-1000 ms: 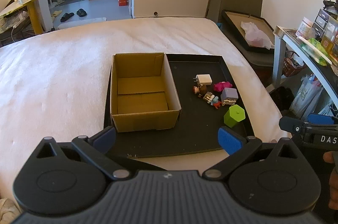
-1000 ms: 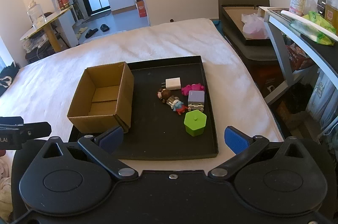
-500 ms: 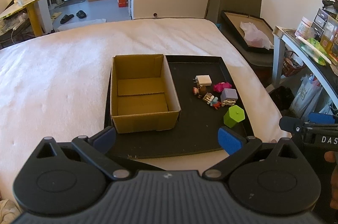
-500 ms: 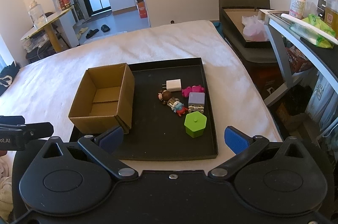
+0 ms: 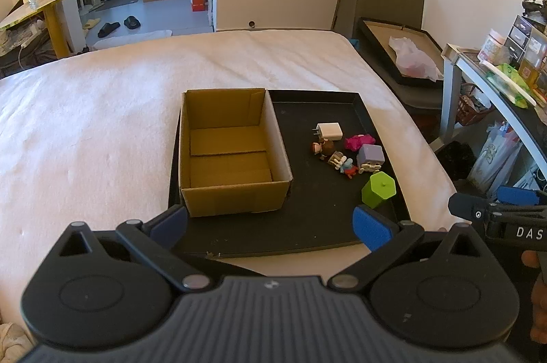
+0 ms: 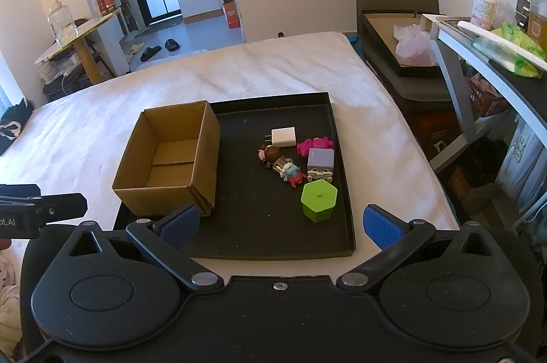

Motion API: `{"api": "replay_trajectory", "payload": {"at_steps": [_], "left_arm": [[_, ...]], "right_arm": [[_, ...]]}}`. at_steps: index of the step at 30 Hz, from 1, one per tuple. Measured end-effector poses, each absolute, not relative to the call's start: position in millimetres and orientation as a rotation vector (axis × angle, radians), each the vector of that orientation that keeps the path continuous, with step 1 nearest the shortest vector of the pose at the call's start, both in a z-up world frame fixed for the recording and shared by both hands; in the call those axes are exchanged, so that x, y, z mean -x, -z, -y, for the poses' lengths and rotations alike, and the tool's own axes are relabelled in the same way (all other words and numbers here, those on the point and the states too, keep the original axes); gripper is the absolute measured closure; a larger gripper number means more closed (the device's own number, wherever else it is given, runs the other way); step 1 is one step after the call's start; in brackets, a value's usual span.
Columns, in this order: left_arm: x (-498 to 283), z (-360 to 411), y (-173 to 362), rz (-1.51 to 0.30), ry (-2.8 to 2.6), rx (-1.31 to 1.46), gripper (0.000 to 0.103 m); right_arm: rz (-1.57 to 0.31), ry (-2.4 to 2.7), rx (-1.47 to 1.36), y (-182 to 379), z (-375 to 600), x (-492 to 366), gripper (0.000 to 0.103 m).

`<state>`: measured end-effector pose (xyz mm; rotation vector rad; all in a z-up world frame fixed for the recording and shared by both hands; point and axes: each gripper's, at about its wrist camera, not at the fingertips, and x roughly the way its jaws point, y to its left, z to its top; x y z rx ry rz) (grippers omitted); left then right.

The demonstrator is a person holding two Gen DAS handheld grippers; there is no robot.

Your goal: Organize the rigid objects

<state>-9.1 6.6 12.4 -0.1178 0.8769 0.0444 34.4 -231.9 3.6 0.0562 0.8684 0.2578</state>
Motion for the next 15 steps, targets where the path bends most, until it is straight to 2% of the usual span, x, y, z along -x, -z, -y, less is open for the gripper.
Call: {"api": "replay_trajectory", "payload": {"at_steps": [15], "left_arm": [[-2, -36, 5, -0.868, -0.128, 0.163, 0.0]], "right_arm": [[-0.927, -0.303, -0.115, 24, 226, -52, 0.0]]}}
